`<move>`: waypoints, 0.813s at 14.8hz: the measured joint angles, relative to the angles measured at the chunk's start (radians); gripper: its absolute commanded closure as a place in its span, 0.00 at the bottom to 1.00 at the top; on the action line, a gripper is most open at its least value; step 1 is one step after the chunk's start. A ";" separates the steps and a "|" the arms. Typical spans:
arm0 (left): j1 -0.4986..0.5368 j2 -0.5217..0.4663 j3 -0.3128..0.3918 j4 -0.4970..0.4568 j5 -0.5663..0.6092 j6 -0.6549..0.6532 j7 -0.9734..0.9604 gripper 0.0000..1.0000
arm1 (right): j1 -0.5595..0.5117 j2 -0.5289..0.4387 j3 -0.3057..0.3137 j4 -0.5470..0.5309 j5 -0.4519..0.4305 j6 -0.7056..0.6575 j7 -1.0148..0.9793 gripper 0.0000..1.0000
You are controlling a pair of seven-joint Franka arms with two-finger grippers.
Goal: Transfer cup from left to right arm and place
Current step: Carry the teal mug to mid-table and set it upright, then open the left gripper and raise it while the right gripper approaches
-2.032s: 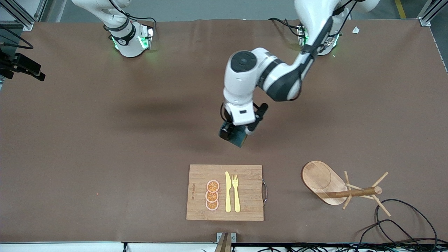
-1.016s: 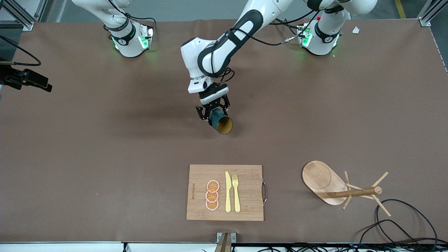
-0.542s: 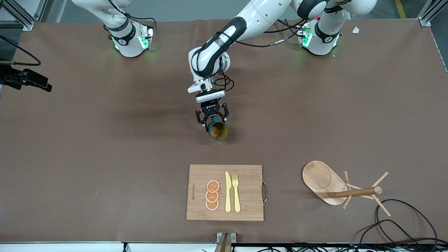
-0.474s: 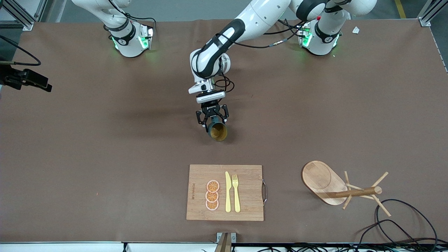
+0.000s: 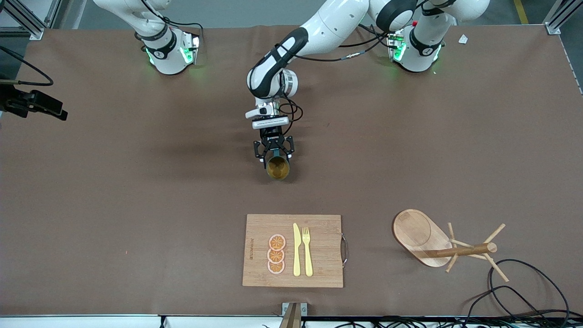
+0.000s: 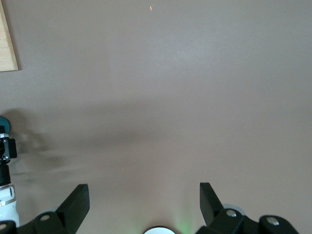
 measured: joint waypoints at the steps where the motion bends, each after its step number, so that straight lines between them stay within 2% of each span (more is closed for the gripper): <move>1: -0.003 0.002 0.000 0.000 0.002 -0.001 0.001 0.00 | 0.000 0.000 0.000 0.000 0.000 0.002 0.000 0.00; 4: -0.024 0.014 -0.007 -0.002 -0.009 -0.011 -0.002 0.00 | 0.000 0.000 0.000 0.000 0.000 0.005 0.000 0.00; 9: -0.101 0.009 -0.054 0.009 -0.204 -0.091 -0.005 0.00 | 0.000 0.016 0.000 0.000 0.000 0.028 0.000 0.00; 12: -0.120 -0.037 -0.108 0.020 -0.298 -0.153 -0.005 0.00 | 0.000 0.049 -0.002 -0.001 0.000 0.047 0.000 0.00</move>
